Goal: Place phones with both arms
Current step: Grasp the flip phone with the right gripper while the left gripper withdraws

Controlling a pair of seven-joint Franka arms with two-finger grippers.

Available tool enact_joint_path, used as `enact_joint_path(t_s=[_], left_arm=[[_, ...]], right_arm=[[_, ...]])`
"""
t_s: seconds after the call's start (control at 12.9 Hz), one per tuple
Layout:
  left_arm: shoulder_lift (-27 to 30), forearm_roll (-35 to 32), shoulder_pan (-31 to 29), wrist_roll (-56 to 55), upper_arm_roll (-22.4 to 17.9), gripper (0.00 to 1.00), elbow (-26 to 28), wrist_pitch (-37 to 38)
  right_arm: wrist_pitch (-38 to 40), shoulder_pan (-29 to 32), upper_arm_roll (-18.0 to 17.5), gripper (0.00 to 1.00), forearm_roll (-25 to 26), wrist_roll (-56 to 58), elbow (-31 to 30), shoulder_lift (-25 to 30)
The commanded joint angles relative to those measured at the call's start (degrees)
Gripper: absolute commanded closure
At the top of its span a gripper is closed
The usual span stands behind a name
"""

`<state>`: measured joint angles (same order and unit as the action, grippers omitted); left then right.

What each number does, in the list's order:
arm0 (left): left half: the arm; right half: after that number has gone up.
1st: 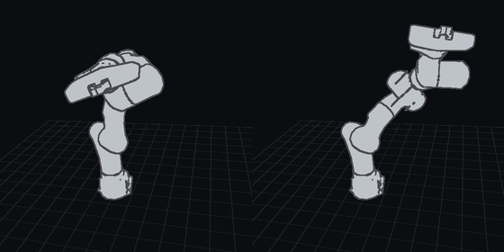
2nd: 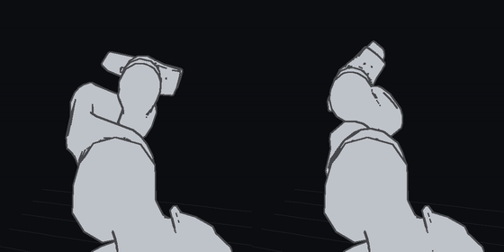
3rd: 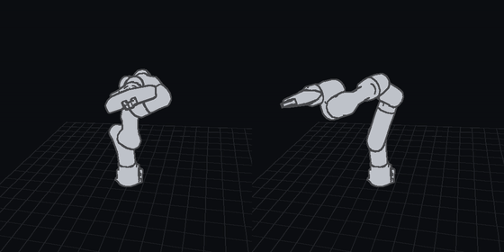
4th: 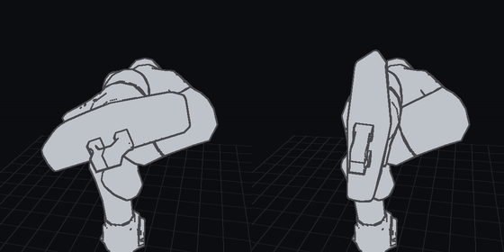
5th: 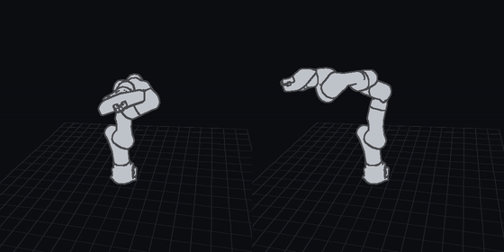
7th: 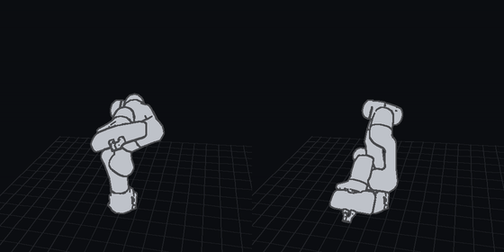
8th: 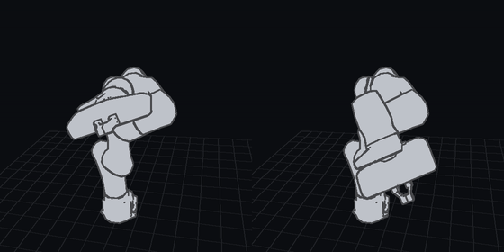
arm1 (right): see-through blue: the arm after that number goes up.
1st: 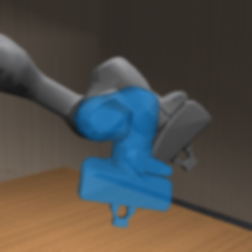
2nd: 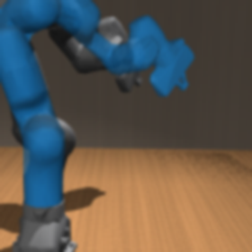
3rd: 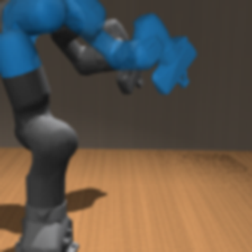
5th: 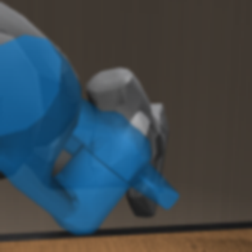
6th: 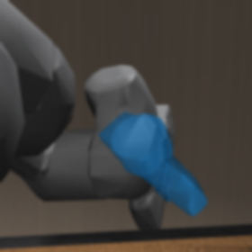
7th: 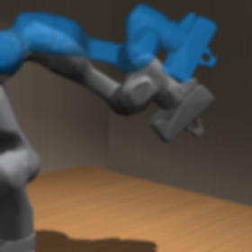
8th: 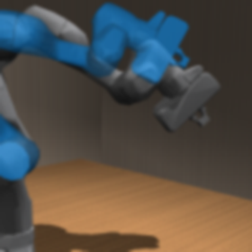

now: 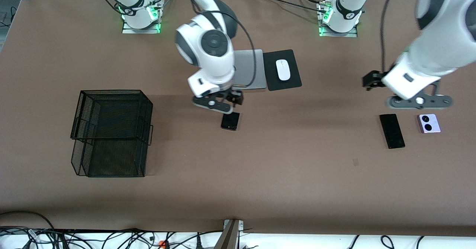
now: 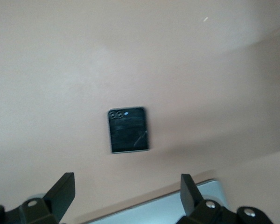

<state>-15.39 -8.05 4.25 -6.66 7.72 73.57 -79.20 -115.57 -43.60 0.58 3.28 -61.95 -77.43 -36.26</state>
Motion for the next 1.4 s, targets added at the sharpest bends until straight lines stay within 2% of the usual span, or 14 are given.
enact_joint_path(t_s=[0.0,0.08,0.23,0.39,0.54,0.62,0.7,0.85,0.93,1.01,1.09,1.16,1.32], left_arm=[[-0.78,0.31,-1.69,5.15,-0.60,0.00,-1.68,0.01],[-0.96,1.01,-4.40,6.38,-0.51,0.00,-1.59,-0.94],[-0.52,8.62,-7.58,5.51,-0.68,0.00,-1.24,-3.40],[-0.43,6.66,-8.65,5.86,-0.60,0.00,-1.33,-3.94],[0.87,3.66,-8.47,6.04,0.54,0.00,0.16,-7.35],[2.45,3.65,-8.65,6.47,0.89,0.00,3.73,-11.20],[6.21,3.74,-8.65,6.48,0.89,0.00,9.69,-16.11],[15.60,3.56,-8.74,6.57,0.89,0.00,25.13,-28.57],[18.96,3.56,-8.74,6.83,0.89,0.00,30.00,-31.42],[19.25,3.30,-8.65,7.00,0.81,0.00,29.88,-30.84],[18.04,3.39,-8.65,7.44,0.46,0.00,27.09,-27.62],[16.72,3.39,-8.73,8.06,0.28,0.00,23.76,-20.97],[13.56,3.39,-8.73,8.06,0.19,0.00,17.86,-12.76]], right_arm=[[-1.49,-0.70,0.74,0.00,0.76,-4.05,2.73,-4.07],[-2.89,-1.05,0.74,0.00,0.93,-4.32,2.29,-4.86],[-6.32,-1.05,0.82,0.00,1.55,-3.71,0.98,-5.92],[-10.71,-0.96,0.91,0.00,2.08,-3.53,-0.78,-7.50],[-11.96,-0.96,1.00,0.00,2.08,-3.53,-0.88,-9.34],[-12.05,-0.96,1.00,0.00,2.16,-3.36,-0.96,-9.87],[-12.05,-0.96,1.00,0.00,2.34,-3.09,-1.05,-10.23],[-14.40,-0.88,1.00,0.00,2.34,-0.99,-2.97,-10.50],[-16.51,-0.70,1.00,0.00,2.34,-0.28,-4.55,-10.50],[-18.53,-0.53,1.00,0.00,2.34,0.16,-5.70,-10.67],[-19.51,-0.52,1.00,0.00,2.34,0.16,-5.89,-11.28],[-20.22,-0.52,1.00,0.00,2.43,0.25,-5.89,-11.81],[-21.01,-0.52,1.00,0.00,2.43,1.47,-5.89,-12.25]])
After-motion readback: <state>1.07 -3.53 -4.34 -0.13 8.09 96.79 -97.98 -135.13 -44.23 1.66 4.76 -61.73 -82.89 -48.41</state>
